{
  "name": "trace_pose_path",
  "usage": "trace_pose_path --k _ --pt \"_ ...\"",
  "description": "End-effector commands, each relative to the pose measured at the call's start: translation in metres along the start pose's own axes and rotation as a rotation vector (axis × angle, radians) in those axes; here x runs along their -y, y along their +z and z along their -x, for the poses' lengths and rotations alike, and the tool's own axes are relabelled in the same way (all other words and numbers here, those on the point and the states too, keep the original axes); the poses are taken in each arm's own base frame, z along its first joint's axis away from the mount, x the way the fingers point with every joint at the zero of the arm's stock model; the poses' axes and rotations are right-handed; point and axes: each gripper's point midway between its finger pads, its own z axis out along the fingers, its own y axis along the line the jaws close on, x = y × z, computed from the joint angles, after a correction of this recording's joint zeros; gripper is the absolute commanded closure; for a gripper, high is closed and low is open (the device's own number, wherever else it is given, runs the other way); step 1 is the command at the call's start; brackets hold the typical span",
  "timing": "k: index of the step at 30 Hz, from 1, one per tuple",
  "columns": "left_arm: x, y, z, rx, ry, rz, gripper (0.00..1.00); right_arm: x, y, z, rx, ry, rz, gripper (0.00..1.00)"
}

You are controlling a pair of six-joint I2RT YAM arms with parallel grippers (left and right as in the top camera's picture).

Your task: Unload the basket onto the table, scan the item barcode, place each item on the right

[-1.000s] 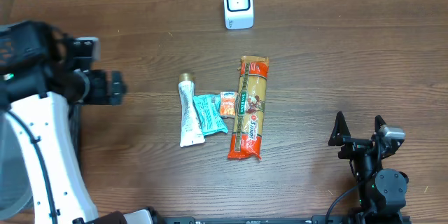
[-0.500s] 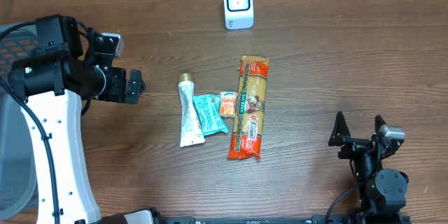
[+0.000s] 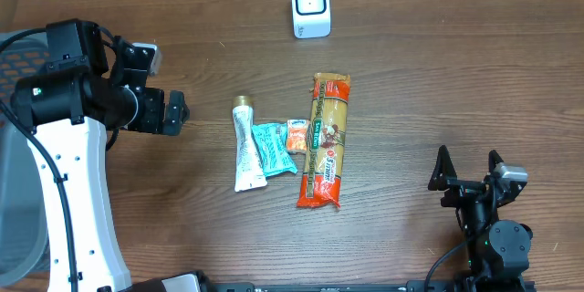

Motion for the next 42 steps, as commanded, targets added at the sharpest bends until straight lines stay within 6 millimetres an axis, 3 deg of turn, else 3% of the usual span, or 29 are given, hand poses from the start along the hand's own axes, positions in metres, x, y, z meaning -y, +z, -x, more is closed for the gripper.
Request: trace_pose_path --k 1,29,36,42 --pt "0.003 -0.003 0.002 0.017 0.004 -0.012 0.0 0.001 -0.002 0.009 0.022 -0.003 -0.013 0.0" --pt "0.003 -0.003 0.002 0.017 0.004 -0.012 0.0 0.001 -0.002 0.009 0.022 -0.004 -0.013 0.0" --pt "0.003 -0.003 0.002 0.017 0.004 -0.011 0.0 0.007 -0.003 0.018 0.062 0.0 -0.048 0.0" --pt "0.003 -0.003 0.002 0.017 0.004 -0.011 0.0 -0.037 -0.007 0.028 0.081 0.013 0.203 0.0"
